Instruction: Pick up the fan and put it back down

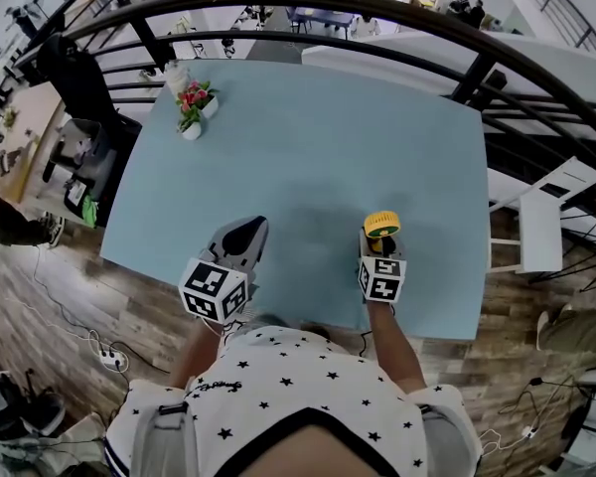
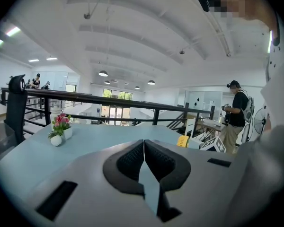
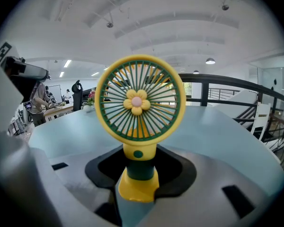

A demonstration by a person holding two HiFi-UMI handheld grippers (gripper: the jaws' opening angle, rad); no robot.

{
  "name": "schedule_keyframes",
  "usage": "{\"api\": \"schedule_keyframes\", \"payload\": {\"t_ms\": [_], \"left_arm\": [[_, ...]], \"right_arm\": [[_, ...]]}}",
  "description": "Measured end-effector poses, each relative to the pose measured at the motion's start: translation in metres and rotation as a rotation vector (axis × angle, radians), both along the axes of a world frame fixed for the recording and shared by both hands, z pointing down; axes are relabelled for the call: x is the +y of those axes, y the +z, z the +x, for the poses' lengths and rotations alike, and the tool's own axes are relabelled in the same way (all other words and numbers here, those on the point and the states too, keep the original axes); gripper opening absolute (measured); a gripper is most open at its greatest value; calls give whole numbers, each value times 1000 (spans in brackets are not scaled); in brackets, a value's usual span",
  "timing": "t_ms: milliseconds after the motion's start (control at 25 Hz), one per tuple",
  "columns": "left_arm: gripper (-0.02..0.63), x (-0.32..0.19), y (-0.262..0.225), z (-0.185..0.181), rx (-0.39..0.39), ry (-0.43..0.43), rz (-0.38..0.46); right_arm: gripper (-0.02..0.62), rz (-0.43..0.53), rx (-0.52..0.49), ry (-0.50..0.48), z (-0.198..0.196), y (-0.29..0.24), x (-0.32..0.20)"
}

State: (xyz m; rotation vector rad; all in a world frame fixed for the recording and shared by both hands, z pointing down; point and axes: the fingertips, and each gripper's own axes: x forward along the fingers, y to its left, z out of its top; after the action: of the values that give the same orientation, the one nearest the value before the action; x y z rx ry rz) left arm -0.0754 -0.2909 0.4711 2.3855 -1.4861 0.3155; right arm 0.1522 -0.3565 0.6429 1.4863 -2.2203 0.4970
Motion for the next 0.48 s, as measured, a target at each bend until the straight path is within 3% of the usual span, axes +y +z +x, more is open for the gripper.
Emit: {"api": "schedule_keyframes", "payload": {"t_ms": [480], "left_arm": [[29,-1,0,-8,-1,-12,-1]], "right_arm": [[172,-25,6,4,-6,9,2]]}}
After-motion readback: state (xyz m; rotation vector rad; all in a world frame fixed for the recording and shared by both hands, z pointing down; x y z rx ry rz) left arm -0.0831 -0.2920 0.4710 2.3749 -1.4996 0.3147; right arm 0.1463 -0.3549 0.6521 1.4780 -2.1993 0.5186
